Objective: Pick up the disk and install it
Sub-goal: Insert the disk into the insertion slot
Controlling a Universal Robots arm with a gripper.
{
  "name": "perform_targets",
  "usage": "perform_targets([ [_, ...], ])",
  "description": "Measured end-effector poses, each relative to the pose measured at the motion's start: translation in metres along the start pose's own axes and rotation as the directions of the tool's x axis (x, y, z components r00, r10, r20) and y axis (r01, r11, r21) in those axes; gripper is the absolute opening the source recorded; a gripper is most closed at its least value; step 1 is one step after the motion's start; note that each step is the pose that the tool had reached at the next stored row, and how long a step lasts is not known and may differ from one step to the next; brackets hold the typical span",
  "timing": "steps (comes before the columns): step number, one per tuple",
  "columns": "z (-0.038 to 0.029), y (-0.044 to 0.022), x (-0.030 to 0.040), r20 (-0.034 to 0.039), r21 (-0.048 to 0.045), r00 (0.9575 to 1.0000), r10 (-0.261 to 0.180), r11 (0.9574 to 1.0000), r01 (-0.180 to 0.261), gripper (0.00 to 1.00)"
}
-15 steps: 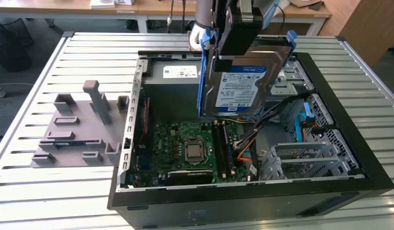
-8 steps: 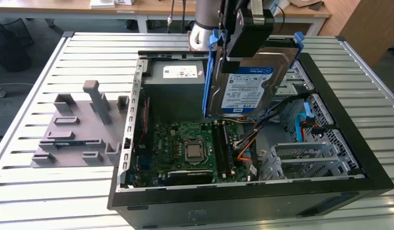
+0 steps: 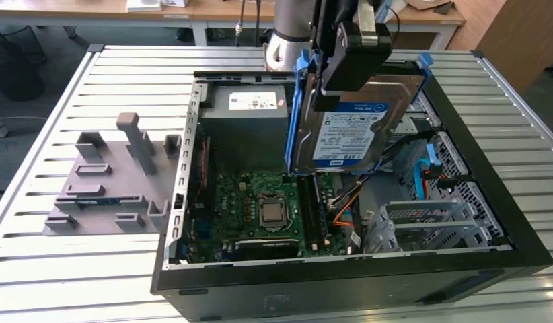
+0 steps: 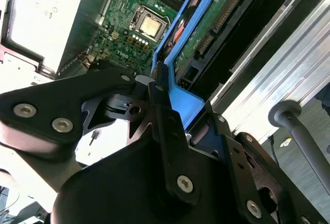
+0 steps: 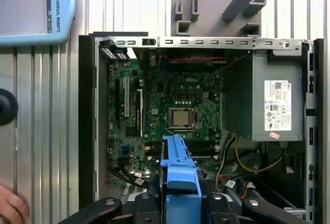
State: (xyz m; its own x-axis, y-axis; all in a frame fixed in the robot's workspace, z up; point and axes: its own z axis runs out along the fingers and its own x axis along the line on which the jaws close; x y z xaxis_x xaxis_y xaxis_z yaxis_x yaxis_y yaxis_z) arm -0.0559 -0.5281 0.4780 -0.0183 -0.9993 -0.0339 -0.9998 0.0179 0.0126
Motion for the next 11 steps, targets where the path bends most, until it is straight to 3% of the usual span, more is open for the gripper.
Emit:
perform_targets([
  [6, 0.0002, -0.002, 0.0084, -0.0007, 0.0, 1.0, 0.0, 1.0, 0.0, 0.36],
  [11, 0.0007, -0.0134, 0.0092, -0.0008, 0.0, 1.0, 0.0, 1.0, 0.0, 0.36],
])
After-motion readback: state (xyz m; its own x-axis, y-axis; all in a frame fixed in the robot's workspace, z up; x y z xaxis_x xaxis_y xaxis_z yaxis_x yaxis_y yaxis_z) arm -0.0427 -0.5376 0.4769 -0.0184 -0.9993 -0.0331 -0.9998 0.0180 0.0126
